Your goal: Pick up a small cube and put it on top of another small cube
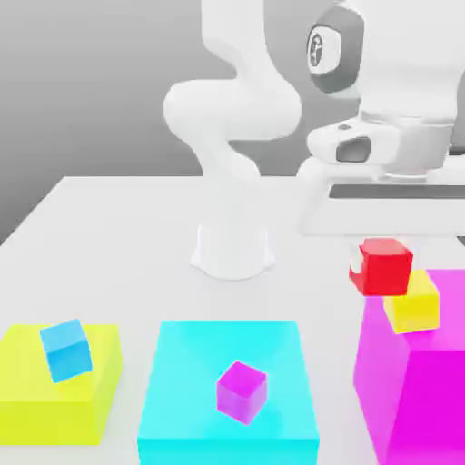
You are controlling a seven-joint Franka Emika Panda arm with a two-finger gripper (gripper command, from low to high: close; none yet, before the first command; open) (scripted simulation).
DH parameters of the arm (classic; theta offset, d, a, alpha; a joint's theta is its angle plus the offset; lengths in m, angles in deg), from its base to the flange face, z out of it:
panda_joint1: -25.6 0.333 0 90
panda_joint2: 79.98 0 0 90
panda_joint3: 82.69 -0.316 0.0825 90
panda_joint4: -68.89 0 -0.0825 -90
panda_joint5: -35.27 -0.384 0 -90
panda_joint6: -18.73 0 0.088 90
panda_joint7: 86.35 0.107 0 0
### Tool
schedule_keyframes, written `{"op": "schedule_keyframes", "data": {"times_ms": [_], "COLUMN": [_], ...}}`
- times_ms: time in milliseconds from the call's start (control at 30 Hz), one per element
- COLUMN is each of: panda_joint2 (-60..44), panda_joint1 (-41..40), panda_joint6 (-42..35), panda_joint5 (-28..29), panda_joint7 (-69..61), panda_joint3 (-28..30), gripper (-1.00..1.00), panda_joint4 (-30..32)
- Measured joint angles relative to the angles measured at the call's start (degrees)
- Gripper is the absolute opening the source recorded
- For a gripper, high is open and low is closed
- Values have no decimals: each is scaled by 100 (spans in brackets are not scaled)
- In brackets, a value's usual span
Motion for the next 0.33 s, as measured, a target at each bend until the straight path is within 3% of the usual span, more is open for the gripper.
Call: {"op": "schedule_keyframes", "data": {"times_ms": [133,167,333], "panda_joint2": [-870,-1088,-1088], "panda_joint1": [-562,-600,-591], "panda_joint6": [834,1077,1077], "panda_joint5": [121,194,194], "panda_joint7": [371,438,438], "panda_joint3": [403,423,423], "gripper": [-100,100,100], "panda_joint4": [243,285,285]}}
